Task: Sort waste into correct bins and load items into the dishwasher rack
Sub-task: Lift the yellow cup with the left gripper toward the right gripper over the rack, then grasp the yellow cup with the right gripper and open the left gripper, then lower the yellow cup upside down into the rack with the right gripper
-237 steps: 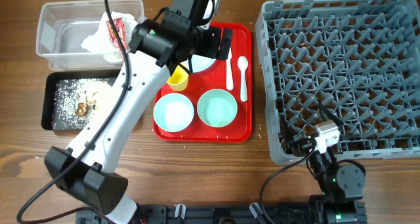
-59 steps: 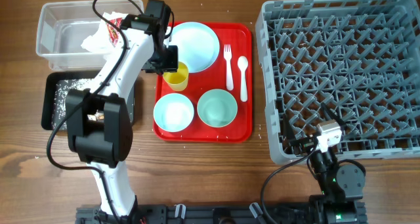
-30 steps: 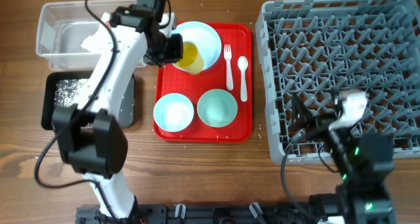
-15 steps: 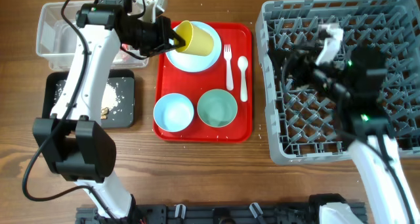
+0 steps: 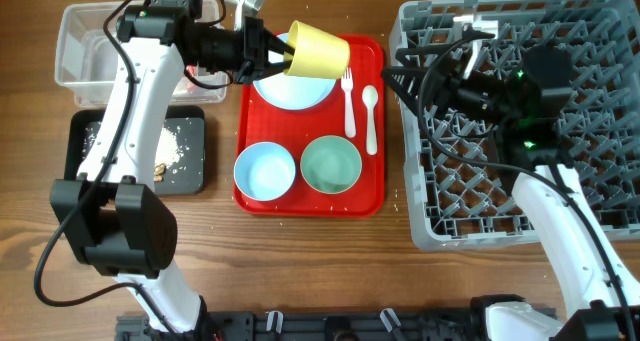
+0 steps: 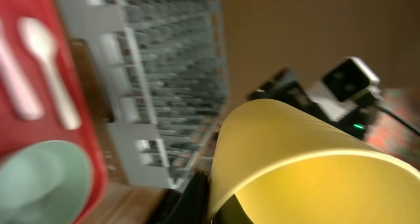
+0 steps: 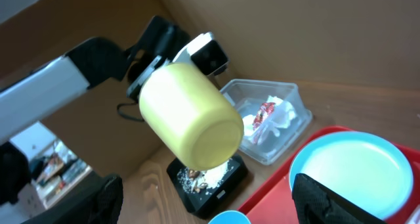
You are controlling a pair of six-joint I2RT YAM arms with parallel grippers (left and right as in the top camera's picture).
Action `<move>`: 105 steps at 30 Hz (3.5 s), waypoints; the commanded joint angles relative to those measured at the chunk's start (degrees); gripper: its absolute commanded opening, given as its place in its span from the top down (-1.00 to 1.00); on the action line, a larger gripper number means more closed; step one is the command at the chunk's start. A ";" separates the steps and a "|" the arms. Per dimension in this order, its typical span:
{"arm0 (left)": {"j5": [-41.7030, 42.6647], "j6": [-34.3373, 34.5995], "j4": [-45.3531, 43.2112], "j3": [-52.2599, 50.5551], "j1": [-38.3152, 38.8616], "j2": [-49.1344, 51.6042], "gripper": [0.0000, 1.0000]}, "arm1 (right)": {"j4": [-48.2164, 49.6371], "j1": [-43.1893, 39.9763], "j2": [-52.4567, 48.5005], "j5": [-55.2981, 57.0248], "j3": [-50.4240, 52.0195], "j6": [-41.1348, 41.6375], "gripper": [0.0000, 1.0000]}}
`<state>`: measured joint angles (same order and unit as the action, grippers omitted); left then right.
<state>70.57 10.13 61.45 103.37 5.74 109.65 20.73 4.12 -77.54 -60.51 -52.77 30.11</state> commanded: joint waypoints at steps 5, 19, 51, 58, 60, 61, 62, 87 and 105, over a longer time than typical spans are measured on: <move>12.31 -0.70 3.37 0.79 2.10 -0.57 0.92 | 4.24 6.16 -0.63 2.21 -0.74 -7.56 -0.68; 12.09 -0.92 10.12 0.79 6.93 -0.57 0.92 | 11.85 7.34 -0.70 -1.46 -0.74 -8.28 -0.68; 12.55 -6.93 20.70 0.79 9.01 -0.70 0.92 | 44.39 5.79 -14.08 -21.29 -0.74 6.12 -0.45; 12.50 -7.56 20.65 0.79 9.01 -0.70 0.92 | 44.41 6.54 -14.08 -21.49 -0.74 6.54 -0.15; 12.48 -8.31 20.70 0.79 9.01 -0.70 0.92 | 44.46 6.54 -14.08 -21.49 -0.74 6.93 -0.07; 12.48 -8.28 20.68 0.79 9.01 -0.70 0.92 | 44.78 6.54 -14.08 -21.49 -0.74 7.56 -0.04; 12.48 -8.28 20.68 0.79 9.01 -0.70 0.92 | 45.18 6.54 -14.08 -21.46 -0.74 7.61 -0.01; 4.31 -8.37 6.21 0.79 6.34 -0.68 0.13 | 46.56 -16.31 -13.97 -28.09 -0.74 31.19 0.62; -31.71 -8.24 -2.25 0.79 6.36 -0.68 0.04 | 4.94 -16.13 -13.42 -1.92 -0.74 15.43 0.54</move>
<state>46.57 2.59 61.12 103.37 12.27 109.65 30.94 -12.21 -91.18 -68.38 -53.08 53.32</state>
